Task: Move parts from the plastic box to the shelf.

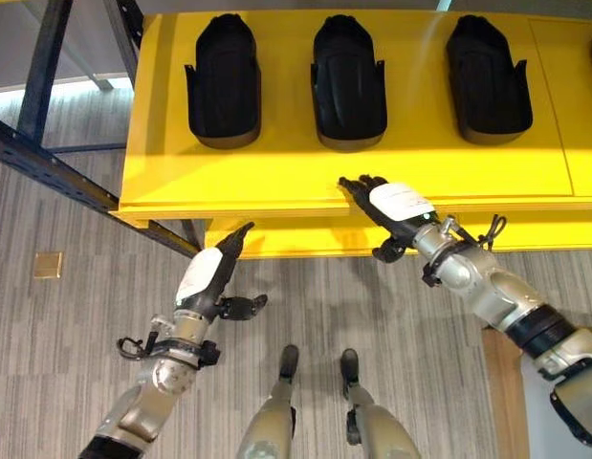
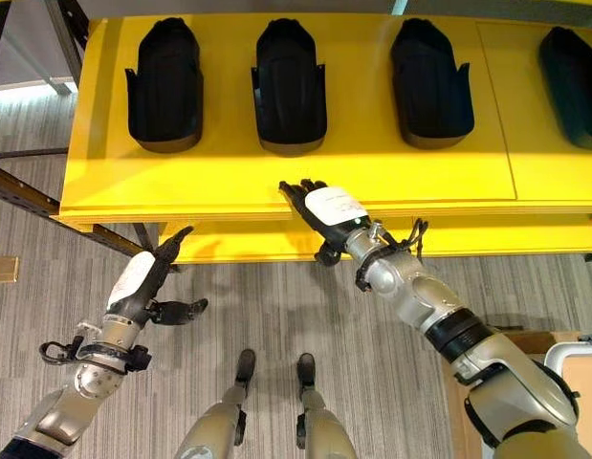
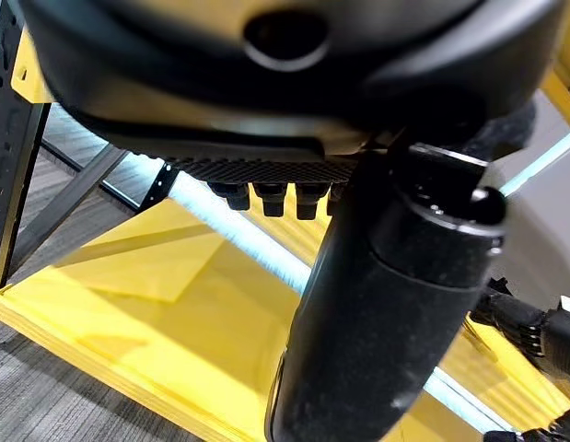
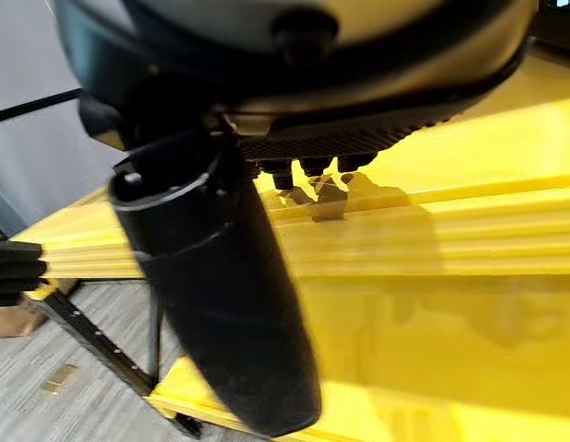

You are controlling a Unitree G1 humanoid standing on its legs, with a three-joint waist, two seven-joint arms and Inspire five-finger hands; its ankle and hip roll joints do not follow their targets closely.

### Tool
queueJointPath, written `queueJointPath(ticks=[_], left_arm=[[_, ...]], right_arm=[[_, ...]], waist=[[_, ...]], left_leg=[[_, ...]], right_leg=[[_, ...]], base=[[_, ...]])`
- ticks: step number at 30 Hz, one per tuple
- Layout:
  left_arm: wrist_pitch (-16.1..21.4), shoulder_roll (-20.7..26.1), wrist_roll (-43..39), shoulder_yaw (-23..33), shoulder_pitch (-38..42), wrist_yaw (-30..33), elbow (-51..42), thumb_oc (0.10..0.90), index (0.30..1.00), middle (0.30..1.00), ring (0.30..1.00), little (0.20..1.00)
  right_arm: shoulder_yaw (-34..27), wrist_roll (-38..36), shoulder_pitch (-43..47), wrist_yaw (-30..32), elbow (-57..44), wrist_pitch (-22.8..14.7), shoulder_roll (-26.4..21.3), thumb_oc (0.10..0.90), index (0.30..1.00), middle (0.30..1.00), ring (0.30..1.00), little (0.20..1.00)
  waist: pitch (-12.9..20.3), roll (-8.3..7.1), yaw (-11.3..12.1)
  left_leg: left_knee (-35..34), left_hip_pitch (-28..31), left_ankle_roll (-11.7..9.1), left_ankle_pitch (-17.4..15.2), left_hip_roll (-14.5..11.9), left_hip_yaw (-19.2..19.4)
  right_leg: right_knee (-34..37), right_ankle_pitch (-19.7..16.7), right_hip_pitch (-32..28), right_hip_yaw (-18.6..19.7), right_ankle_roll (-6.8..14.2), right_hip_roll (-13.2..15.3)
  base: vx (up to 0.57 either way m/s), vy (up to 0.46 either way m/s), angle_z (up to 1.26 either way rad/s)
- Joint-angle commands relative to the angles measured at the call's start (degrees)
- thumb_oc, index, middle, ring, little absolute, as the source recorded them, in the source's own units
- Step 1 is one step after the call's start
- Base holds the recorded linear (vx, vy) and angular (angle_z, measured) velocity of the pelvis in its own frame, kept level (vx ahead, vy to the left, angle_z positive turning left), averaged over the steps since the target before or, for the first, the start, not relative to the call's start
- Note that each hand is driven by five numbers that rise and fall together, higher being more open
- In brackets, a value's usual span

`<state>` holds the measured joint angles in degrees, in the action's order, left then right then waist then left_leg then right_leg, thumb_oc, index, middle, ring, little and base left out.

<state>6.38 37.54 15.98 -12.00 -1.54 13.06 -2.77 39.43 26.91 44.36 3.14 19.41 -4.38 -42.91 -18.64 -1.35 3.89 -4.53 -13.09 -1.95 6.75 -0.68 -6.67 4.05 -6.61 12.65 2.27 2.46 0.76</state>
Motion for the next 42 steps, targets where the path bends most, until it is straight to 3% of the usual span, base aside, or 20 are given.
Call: queueJointPath(ticks=[1, 19, 42], left_arm=[[4.05, 3.01, -1.25, 1.94, 1.32, 3.03, -6.32, 0.900, 1.000, 1.000, 1.000, 1.000], [3.70, 3.08, -1.80, 3.20, 1.48, 4.70, -7.74, 0.900, 1.000, 1.000, 1.000, 1.000], [3.33, 2.19, -1.53, 3.98, 2.10, 5.82, -8.19, 0.900, 1.000, 1.000, 1.000, 1.000]], right_arm=[[1.11, 0.37, 9.44, 4.63, 0.42, -0.68, 1.72, 0.900, 1.000, 1.000, 1.000, 1.000], [2.71, -2.13, 15.40, 6.03, 13.20, 1.76, 4.24, 0.900, 1.000, 1.000, 1.000, 1.000], [0.41, -1.99, 14.48, 6.76, 9.27, 2.15, 2.94, 0.900, 1.000, 1.000, 1.000, 1.000]], waist=[[2.57, -2.74, 0.22], [0.41, -2.19, 1.96], [-0.34, -1.95, 1.96]], left_leg=[[2.50, 0.88, 4.19, -3.69, 2.28, 4.77], [3.04, -1.37, 4.10, -3.42, 2.57, 4.00], [3.47, -2.62, 4.01, -3.54, 2.49, 3.89]], right_leg=[[-6.95, 2.15, 3.87, 0.18, 1.47, 2.56], [-7.11, 1.96, 5.38, -0.33, 1.45, 3.02], [-7.35, 2.08, 6.44, -0.28, 1.36, 3.13]], base=[[0.00, 0.000, 0.00], [0.00, 0.002, 0.02], [0.00, 0.000, 0.00]])
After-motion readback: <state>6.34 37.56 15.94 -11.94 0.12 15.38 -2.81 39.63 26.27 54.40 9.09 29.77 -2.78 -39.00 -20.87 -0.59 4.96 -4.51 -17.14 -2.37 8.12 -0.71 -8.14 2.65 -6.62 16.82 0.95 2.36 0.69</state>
